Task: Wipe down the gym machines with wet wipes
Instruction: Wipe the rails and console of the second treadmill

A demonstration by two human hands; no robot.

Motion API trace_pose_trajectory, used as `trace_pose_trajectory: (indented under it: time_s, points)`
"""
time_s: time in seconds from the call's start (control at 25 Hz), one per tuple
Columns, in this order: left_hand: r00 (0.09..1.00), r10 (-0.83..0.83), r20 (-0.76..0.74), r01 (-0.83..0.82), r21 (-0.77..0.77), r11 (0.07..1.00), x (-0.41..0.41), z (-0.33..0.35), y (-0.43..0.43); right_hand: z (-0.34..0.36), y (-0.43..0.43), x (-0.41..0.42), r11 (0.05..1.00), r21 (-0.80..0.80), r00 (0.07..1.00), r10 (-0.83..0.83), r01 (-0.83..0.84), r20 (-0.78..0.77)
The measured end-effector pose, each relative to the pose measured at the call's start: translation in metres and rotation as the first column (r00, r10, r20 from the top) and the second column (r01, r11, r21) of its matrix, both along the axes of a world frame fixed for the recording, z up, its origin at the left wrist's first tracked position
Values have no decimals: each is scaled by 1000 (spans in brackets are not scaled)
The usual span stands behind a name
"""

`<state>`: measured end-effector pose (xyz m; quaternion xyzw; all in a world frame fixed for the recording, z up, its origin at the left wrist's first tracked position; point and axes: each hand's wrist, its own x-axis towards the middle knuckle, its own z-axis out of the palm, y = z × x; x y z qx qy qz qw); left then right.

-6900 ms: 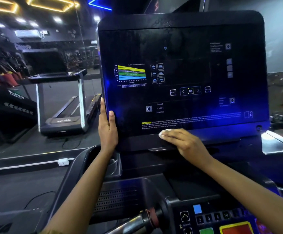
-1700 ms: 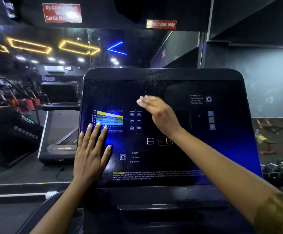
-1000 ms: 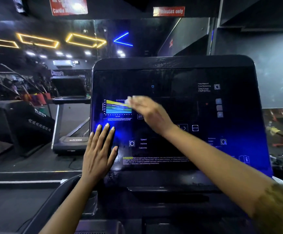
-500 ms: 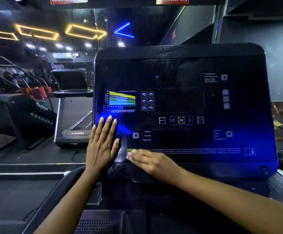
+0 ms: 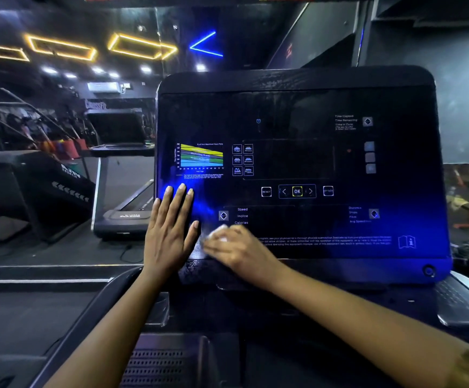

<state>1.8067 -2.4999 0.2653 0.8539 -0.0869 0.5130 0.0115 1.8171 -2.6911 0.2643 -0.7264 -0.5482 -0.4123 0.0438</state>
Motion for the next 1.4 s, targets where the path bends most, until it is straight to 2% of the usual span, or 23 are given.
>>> trace_pose_trajectory:
  time_s: [0.12,0.16,0.24,0.52,0.72,0.8,0.92,1.04,1.16,1.32,1.4]
  points:
    - [1000,7,-3,-7,5,1000,1,0,0,-33,-26,-16,996,-49,975,62,-74,-212]
    - [1000,5,-2,-5,-7,1000,-1,-1,-2,-37,-39,-21,996,-60,969,47,-63,-241]
    - [1000,-14,-1,14,-13,1000,-3,-4,-10,-40,-65,-29,995,-99,971,-8,-16,-237]
    - [995,-91,-46,92,27,995,0,-20,-59,-37,-157,-44,981,-66,914,-196,184,-355]
    - [996,-61,-68,61,-6,998,-1,-24,-69,-29,-209,-51,948,58,834,-245,313,-494]
    - [996,-52,-74,51,-12,999,-2,-24,-70,-14,-196,-48,940,156,865,-203,302,-458]
    - [995,-54,-83,54,-6,999,-2,-24,-71,32,-146,-22,877,404,943,-143,262,-299]
    - [995,-53,-85,53,2,999,-2,-24,-68,66,-98,11,812,500,949,-208,302,-235]
    - [995,-55,-81,56,5,998,-3,-24,-68,42,-79,14,866,398,950,-241,303,-199]
    - [996,-50,-71,51,21,998,-2,-24,-68,-24,-88,-23,977,118,976,-156,175,-154]
    - [997,-48,-64,49,19,999,-2,-24,-68,-21,-97,-27,989,75,981,-116,128,-154]
